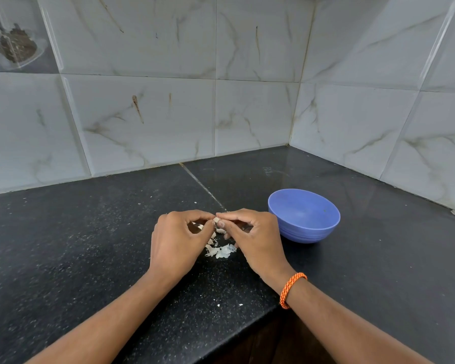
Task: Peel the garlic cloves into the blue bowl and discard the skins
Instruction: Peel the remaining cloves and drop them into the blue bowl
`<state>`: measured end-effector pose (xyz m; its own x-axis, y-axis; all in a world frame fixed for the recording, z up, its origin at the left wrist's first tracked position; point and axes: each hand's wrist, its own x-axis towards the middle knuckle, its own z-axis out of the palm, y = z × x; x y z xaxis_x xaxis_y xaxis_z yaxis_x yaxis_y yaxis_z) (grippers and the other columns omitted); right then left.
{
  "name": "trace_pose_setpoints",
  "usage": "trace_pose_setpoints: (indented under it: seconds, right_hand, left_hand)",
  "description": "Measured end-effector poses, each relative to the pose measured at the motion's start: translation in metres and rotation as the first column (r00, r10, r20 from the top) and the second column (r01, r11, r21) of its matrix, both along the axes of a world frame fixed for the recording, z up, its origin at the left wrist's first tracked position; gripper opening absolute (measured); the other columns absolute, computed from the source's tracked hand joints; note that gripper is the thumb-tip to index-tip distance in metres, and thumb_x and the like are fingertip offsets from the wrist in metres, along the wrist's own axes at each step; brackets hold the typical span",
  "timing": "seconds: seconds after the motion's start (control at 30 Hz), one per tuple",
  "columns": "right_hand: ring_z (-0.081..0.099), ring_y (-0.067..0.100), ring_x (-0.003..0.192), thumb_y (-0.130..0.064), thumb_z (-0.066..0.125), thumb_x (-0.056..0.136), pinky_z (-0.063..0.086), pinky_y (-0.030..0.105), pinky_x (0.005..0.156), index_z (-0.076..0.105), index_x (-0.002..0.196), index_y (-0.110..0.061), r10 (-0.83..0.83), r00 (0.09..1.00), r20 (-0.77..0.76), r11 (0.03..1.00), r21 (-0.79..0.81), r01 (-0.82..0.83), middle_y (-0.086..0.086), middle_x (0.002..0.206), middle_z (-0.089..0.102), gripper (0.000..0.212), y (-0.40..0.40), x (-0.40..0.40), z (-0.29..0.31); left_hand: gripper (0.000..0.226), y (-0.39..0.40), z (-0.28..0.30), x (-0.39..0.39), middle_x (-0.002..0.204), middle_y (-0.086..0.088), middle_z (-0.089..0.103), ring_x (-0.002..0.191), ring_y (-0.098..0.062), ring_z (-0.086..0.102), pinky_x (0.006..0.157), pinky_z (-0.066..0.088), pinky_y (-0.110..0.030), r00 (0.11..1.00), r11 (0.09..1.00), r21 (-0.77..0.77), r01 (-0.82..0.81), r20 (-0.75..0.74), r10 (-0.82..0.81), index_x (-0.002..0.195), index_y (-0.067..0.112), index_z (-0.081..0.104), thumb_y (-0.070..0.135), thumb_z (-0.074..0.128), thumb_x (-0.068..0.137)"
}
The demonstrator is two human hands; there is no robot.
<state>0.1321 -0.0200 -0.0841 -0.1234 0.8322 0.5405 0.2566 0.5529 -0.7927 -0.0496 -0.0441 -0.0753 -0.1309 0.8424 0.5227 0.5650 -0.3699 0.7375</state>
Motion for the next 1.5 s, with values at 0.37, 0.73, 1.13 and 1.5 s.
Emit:
trace_pose_setpoints:
  seconds: [0.37,0.73,1.13,1.5]
  right_hand:
    - [0.074,0.021,0.074,-0.013,0.076,0.099,0.061,0.037,0.057,0.084,0.112,-0.015,0.120,0.989,-0.089,0.984,-0.123,-0.130,-0.002,0.094,0.081,0.015,0.0019,0.0011,0.0010]
    - [0.073,0.018,0.076,-0.011,0.077,0.098,0.058,0.031,0.052,0.081,0.117,-0.019,0.069,0.991,-0.115,0.992,-0.093,-0.080,-0.005,0.101,0.075,0.021,0.0036,0.0019,0.0012]
    - [0.077,0.016,0.077,-0.007,0.076,0.097,0.058,0.024,0.060,0.080,0.110,-0.020,-0.046,0.999,-0.013,0.998,0.031,0.046,-0.010,0.092,0.079,0.018,0.0013,-0.0017,-0.0001]
    - [0.077,0.007,0.096,-0.017,0.077,0.098,0.064,0.027,0.075,0.075,0.133,-0.028,-0.011,0.997,0.079,0.996,0.090,0.003,-0.014,0.112,0.079,0.037,-0.0027,-0.0047,0.0003]
  left_hand:
    - [0.016,0.0013,0.0012,-0.0023,0.067,0.014,0.075,0.060,-0.014,0.071,0.062,0.060,-0.050,1.000,1.000,0.014,-0.002,0.028,0.001,0.079,0.039,0.081,0.029,0.081,0.092]
    - [0.016,-0.0009,0.0030,-0.0006,0.067,0.006,0.074,0.059,-0.024,0.071,0.061,0.060,-0.052,0.998,1.000,-0.014,0.021,0.065,-0.020,0.082,0.037,0.080,0.025,0.079,0.092]
    - [0.018,-0.0041,0.0060,0.0024,0.064,0.010,0.072,0.056,-0.018,0.069,0.061,0.060,-0.049,1.000,1.000,-0.026,0.008,0.013,-0.007,0.079,0.035,0.079,0.021,0.077,0.091]
    - [0.009,-0.0033,0.0038,0.0004,0.063,0.012,0.072,0.053,-0.018,0.068,0.058,0.059,-0.049,1.000,1.000,0.007,0.026,0.010,-0.026,0.083,0.040,0.079,0.035,0.075,0.089]
